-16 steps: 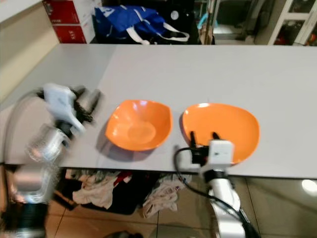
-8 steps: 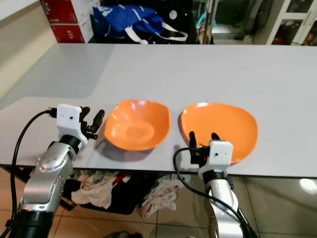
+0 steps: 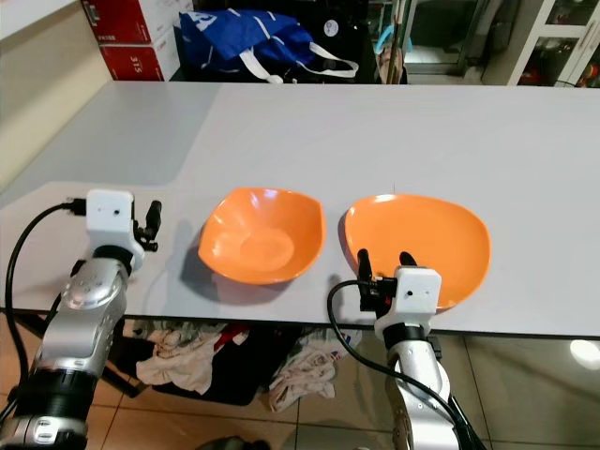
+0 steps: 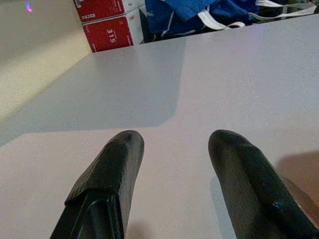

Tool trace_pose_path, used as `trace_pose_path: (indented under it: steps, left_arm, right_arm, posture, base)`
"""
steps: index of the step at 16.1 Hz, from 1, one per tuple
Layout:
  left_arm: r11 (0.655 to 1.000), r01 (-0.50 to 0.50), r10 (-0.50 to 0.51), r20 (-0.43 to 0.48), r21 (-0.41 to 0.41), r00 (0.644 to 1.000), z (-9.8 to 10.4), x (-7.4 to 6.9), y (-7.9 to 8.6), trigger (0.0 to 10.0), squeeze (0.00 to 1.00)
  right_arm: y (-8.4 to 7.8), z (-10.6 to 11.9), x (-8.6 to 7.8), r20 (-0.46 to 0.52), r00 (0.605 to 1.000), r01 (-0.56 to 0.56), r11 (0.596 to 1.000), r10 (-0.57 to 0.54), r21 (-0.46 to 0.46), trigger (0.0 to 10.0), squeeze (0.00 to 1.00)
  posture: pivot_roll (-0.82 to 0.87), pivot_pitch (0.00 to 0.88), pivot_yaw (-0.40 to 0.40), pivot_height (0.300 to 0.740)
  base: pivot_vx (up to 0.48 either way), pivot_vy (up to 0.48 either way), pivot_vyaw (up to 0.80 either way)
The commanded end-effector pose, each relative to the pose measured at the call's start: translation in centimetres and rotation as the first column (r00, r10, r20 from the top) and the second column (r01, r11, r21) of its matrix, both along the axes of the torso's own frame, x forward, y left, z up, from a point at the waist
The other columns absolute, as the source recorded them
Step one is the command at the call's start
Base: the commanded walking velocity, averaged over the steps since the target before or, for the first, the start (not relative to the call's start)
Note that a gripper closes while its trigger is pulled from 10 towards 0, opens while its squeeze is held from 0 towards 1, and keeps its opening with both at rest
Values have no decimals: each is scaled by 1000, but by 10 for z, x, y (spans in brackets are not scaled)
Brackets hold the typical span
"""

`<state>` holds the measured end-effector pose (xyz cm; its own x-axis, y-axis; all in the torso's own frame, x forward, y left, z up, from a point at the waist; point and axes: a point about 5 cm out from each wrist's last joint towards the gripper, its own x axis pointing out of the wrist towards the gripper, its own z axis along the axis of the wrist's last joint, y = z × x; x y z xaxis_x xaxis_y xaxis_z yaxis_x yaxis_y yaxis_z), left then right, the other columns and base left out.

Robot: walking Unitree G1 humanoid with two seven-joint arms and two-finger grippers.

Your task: Setting the table

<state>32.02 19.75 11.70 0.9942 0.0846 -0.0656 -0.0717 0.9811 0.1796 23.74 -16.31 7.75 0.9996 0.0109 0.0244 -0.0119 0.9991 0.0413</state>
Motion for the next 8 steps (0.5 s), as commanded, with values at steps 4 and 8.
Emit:
trace_pose_path:
  steps: [4, 8]
  left_arm:
    - [998, 55, -57, -51, -43, 997, -13, 9, -18, 10000, 0]
    - [981, 165, -169, -41, -100, 985, -16, 16, -41, 10000, 0]
  right_arm:
    - [0, 4, -1, 15, 1000, 7, 1000, -7, -1, 10000, 0]
    - [0, 5, -2, 18, 1000, 9, 1000, -9, -12, 10000, 0]
  posture:
    - [-65, 0, 85, 740]
    - [-80, 0, 89, 740]
  base:
    - [0, 0, 0]
    - [0, 0, 0]
